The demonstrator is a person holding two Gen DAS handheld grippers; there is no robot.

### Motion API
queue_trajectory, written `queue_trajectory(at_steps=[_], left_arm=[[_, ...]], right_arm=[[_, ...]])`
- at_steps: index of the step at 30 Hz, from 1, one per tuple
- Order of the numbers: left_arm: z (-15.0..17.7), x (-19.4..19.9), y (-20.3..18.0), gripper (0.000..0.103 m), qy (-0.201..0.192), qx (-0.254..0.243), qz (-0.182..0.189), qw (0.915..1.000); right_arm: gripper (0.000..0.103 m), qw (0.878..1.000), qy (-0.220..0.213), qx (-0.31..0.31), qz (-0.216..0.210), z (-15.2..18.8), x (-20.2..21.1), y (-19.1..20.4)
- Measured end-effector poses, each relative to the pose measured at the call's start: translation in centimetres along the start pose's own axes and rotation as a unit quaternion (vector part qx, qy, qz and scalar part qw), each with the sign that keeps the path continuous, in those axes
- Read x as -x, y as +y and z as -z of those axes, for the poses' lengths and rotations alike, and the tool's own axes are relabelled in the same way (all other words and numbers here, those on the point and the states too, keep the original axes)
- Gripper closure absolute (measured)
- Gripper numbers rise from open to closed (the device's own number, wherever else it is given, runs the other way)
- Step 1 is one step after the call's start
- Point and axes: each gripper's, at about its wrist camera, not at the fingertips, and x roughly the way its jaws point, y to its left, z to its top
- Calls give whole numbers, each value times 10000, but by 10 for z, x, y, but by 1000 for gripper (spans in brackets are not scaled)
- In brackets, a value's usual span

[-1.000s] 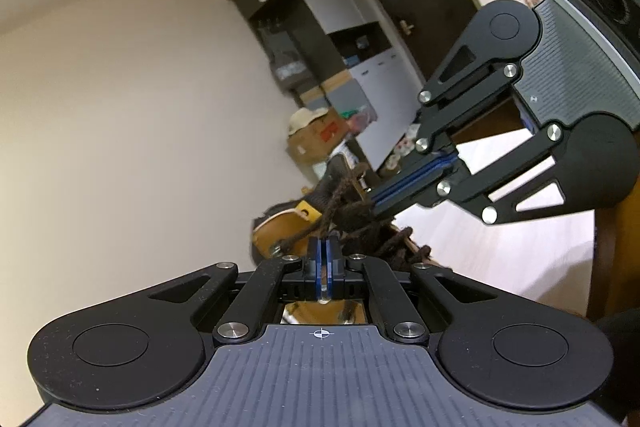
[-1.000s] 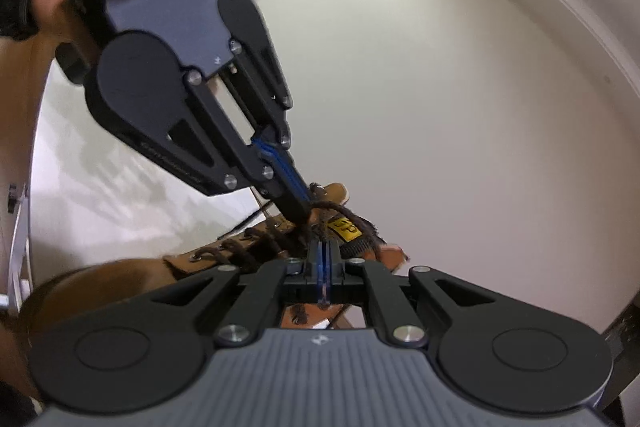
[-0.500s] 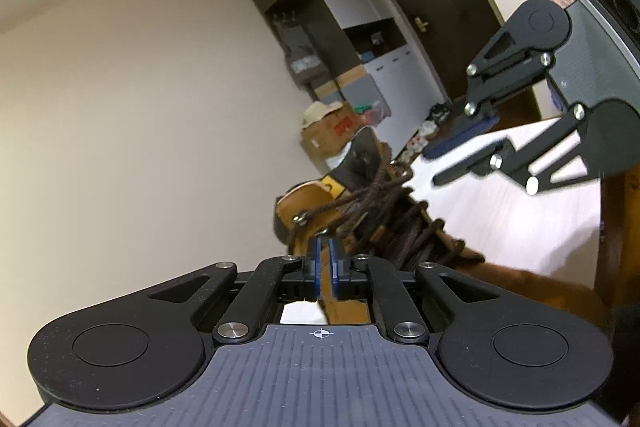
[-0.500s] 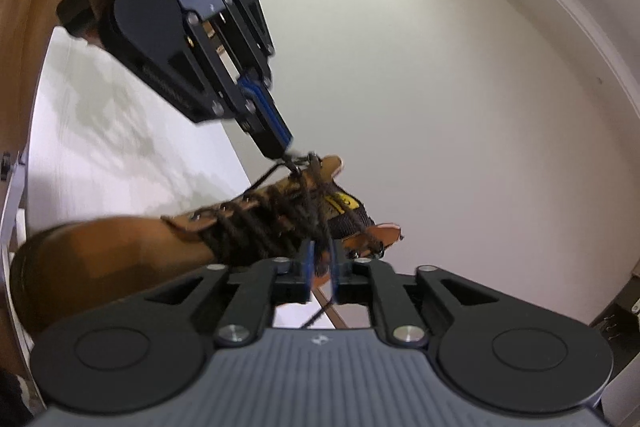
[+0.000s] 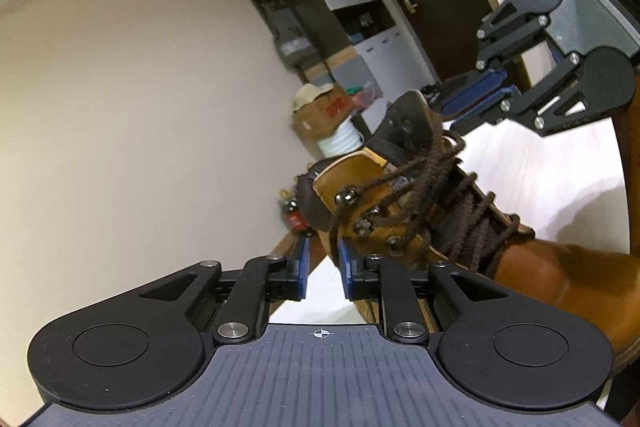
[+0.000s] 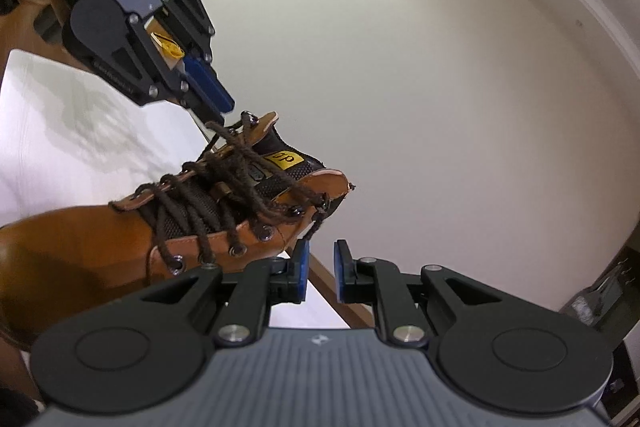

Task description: Lace up shoes with both hands

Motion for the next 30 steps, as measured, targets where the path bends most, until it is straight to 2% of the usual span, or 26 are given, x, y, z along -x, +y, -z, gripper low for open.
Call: queue_trajectory(at_steps=[5,8,9,10,13,16,17,18,20,23,30], left_arm=[[0,-7,2,84,56,-64,71,9999],[0,-11,4,84,107,-108,91,9998],[1,-12,4,84,120,-107,103,9998],[1,-13,5,86,128,-94,126,9998],[0,-16,8,98,117,-50,245,9996],[0,-19,7,100,94,-59,259,9996],[0,-20,6,101,83,-48,248,9996],[2,-20,6,101,112,20,245,9996],[13,-26,0,102,417,156,370,9983],[32,-30,-19,102,626,111,514,9967],[33,-23,-15,101,497,633,350,9961]], right_arm=[[89,9997,-67,-169,-178,1,2,-8],[89,9980,-71,-493,-390,2,2,-17],[89,9955,-88,-770,-549,3,1,-23],[89,9941,-90,-891,-613,4,-1,-26],[89,9872,-132,-1362,-816,6,2,-40],[90,9831,-142,-1555,-952,8,-1,-46],[99,9820,-118,-1602,-991,9,-2,-48],[100,9785,-98,-1747,-1093,11,-3,-50],[101,9708,36,-2085,-1189,17,-6,-53],[101,9602,530,-2388,-1348,40,-11,-45],[101,9616,651,-2275,-1387,36,11,-34]])
